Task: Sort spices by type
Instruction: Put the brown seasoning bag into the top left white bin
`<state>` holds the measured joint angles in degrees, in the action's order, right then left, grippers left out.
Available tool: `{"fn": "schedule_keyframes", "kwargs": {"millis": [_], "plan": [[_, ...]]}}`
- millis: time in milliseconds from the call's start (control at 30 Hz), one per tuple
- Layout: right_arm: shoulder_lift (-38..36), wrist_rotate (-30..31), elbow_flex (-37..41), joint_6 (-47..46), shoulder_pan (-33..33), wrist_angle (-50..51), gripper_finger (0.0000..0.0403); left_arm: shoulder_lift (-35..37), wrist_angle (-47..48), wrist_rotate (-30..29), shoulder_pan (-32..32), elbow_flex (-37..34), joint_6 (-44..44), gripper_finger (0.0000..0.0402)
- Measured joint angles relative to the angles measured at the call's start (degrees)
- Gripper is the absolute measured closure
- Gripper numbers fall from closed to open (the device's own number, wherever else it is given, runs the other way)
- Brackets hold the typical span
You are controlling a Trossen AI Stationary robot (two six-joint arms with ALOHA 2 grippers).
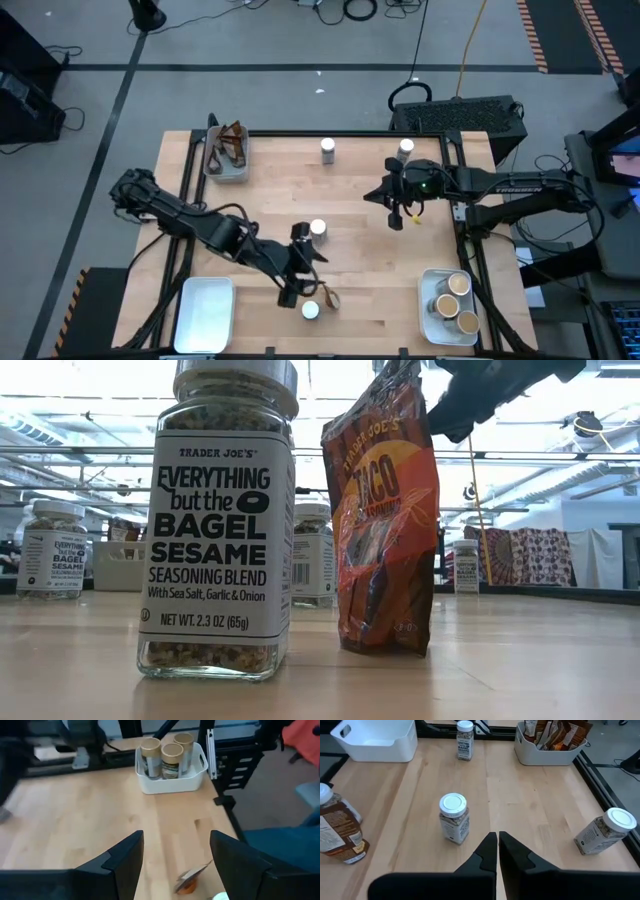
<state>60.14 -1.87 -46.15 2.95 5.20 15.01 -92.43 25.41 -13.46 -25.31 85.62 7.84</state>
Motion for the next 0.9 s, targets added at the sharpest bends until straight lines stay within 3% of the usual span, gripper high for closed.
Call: {"fn": "schedule_keyframes", "kwargs": {"millis": [167,333,667,900], "plan": [[0.00,0.00,0.00,-0.94,-0.73,-0.23,0.0403,-4.32,2.98,6.52,0.38,4.78,6.48,0.0169],[0.00,0.02,0.00,-2.39,-1.16,-0.21,0.0403,-8.99,5.18,12.39,0.09,8.29,-0.59,0.0169],[0.00,0.04,0.00,-3.81,-3.41,-0.18,0.0403,-15.82,8.08,14.96,0.17,9.51,-12.65,0.0169],[0.00,0.05,0.00,-3.81,-4.57,-0.21,0.0403,-19.09,8.66,14.86,0.75,9.51,-14.70,0.0169]]}}
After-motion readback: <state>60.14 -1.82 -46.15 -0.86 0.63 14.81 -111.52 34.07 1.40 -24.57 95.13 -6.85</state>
